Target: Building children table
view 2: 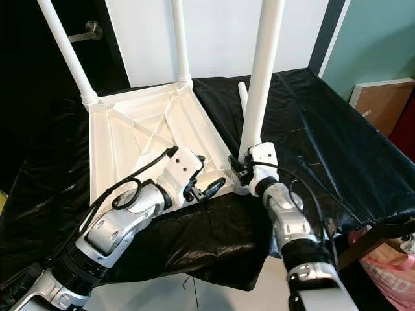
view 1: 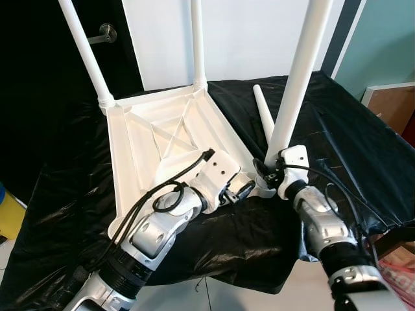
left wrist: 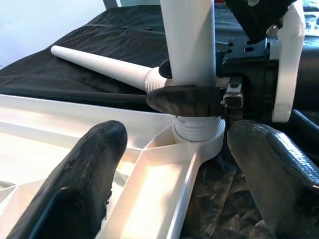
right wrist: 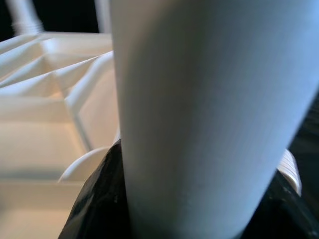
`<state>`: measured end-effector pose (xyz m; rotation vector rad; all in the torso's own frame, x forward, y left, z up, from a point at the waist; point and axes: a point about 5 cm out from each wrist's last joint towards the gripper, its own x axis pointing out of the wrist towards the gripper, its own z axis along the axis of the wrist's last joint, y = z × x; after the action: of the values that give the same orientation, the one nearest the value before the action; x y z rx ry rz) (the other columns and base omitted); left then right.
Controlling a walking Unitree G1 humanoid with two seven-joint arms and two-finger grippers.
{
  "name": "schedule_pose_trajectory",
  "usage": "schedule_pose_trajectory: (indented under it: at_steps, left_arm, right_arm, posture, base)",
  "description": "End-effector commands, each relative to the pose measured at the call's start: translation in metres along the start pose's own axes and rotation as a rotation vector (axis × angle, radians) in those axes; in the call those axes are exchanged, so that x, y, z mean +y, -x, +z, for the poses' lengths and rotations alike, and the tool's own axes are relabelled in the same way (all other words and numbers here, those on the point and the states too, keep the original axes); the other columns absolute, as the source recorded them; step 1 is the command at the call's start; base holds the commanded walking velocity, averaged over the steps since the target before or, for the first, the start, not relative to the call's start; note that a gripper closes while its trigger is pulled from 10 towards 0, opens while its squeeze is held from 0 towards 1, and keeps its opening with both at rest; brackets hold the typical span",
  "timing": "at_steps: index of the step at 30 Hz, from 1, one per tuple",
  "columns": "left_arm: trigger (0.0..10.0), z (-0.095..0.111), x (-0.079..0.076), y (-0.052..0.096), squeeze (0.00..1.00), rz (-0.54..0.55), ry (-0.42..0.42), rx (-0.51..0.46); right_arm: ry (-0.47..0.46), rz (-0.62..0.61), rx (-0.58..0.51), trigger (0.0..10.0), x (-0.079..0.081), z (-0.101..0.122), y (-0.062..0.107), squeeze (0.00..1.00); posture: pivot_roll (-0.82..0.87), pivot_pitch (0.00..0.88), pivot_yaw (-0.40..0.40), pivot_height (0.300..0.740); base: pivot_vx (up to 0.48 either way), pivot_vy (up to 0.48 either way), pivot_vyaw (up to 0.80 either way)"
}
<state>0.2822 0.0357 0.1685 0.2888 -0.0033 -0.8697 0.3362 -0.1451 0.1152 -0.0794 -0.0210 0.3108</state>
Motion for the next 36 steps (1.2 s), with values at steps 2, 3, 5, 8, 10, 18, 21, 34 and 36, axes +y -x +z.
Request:
schedule_pose_trajectory:
  at_steps: [2, 3, 5, 8, 10, 18, 21, 34, 36]
  left_arm:
    - [10.0, 0.0, -0.004, -0.001, 0.0, -0.108, -0.01, 0.006]
    - [10.0, 0.0, -0.004, -0.001, 0.0, -0.109, -0.009, 0.006]
    - [10.0, 0.0, -0.005, -0.001, 0.0, -0.109, -0.009, 0.006]
    - [10.0, 0.0, -0.005, -0.001, 0.0, -0.11, -0.008, 0.006]
    - [10.0, 0.0, -0.006, -0.002, 0.0, -0.111, -0.007, 0.006]
    - [10.0, -0.001, -0.007, -0.001, 0.0, -0.114, -0.004, 0.006]
    - [10.0, -0.001, -0.008, -0.001, 0.0, -0.115, -0.006, 0.005]
    - [10.0, 0.0, -0.008, -0.001, 0.0, -0.12, -0.014, 0.002]
    - [10.0, 0.0, -0.008, -0.001, 0.0, -0.121, -0.015, 0.002]
  right_arm:
    - [-0.049, -0.045, 0.098, 10.0, 0.007, -0.02, 0.005, 0.0]
    - [-0.066, -0.068, 0.102, 10.0, 0.01, -0.02, 0.004, 0.0]
    - [-0.08, -0.106, 0.105, 10.0, 0.014, -0.021, 0.004, 0.0]
    - [-0.087, -0.156, 0.107, 10.0, 0.016, -0.023, 0.004, 0.0]
    - [-0.1, -0.266, 0.113, 10.0, 0.019, -0.025, 0.005, 0.0]
    - [-0.113, -0.325, 0.113, 10.0, 0.025, -0.024, 0.007, 0.0]
    - [-0.11, -0.337, 0.107, 10.0, 0.022, -0.022, 0.006, 0.0]
    - [-0.111, -0.314, 0.034, 10.0, 0.027, -0.011, 0.005, 1.0]
    - [-0.103, -0.292, 0.015, 10.0, 0.026, -0.008, 0.007, 1.0]
  posture:
    - [-0.12, 0.013, 0.013, 0.74]
    - [-0.12, 0.013, 0.013, 0.74]
    - [-0.12, 0.012, 0.012, 0.74]
    - [-0.12, 0.013, 0.01, 0.74]
    - [-0.12, 0.01, 0.004, 0.74]
    - [-0.12, 0.005, 0.002, 0.74]
    - [-0.12, 0.0, 0.002, 0.74]
    - [-0.12, 0.0, 0.006, 0.74]
    - [-0.12, 0.0, 0.006, 0.74]
  base:
    - [0.0, 0.0, 0.0]
    - [0.0, 0.0, 0.0]
    - [0.0, 0.0, 0.0]
    - [0.0, 0.0, 0.0]
    - [0.0, 0.0, 0.0]
    - [0.0, 0.0, 0.0]
    - [0.0, 0.0, 0.0]
    - [0.0, 0.0, 0.0]
    - [0.0, 0.0, 0.0]
